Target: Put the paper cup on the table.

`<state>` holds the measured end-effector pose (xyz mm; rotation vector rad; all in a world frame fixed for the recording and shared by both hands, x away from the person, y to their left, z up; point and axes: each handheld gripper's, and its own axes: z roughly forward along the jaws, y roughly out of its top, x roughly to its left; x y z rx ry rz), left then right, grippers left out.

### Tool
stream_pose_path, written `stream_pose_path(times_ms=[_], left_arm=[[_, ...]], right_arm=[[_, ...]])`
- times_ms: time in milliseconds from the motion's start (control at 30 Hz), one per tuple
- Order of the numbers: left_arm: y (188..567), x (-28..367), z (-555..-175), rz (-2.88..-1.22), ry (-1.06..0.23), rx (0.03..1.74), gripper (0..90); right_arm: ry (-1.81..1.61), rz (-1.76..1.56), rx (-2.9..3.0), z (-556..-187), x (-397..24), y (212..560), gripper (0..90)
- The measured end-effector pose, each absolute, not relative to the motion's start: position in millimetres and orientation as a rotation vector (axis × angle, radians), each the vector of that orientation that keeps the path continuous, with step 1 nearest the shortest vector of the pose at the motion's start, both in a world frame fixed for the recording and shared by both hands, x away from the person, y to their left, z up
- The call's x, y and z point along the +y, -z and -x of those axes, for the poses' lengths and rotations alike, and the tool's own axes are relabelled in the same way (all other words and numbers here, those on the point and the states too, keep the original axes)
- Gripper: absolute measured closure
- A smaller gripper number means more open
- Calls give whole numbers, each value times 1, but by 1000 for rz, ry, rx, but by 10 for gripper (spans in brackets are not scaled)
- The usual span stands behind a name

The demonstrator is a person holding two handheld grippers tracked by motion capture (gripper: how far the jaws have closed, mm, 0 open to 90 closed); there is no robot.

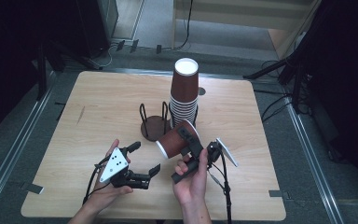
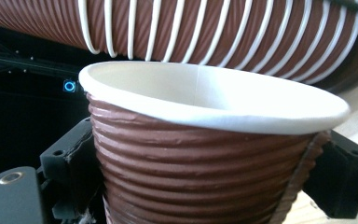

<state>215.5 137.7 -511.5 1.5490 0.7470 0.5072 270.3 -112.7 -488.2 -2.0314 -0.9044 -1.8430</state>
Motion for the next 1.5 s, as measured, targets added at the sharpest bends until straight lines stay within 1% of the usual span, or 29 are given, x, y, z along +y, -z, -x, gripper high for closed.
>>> stream_pose_path(times_ms=[733, 933, 1500], left_arm=[[522, 164, -218, -1565, -526, 818, 0], [526, 179, -219, -1579, -546, 851, 0], [536, 232, -218, -1540, -628, 994, 0]], right_arm=[[2017, 2127, -1101, -270, -132, 476, 112], [2077, 2113, -1172, -269, -139, 472, 112], [2151, 2137, -1394, -268, -158, 461, 112]])
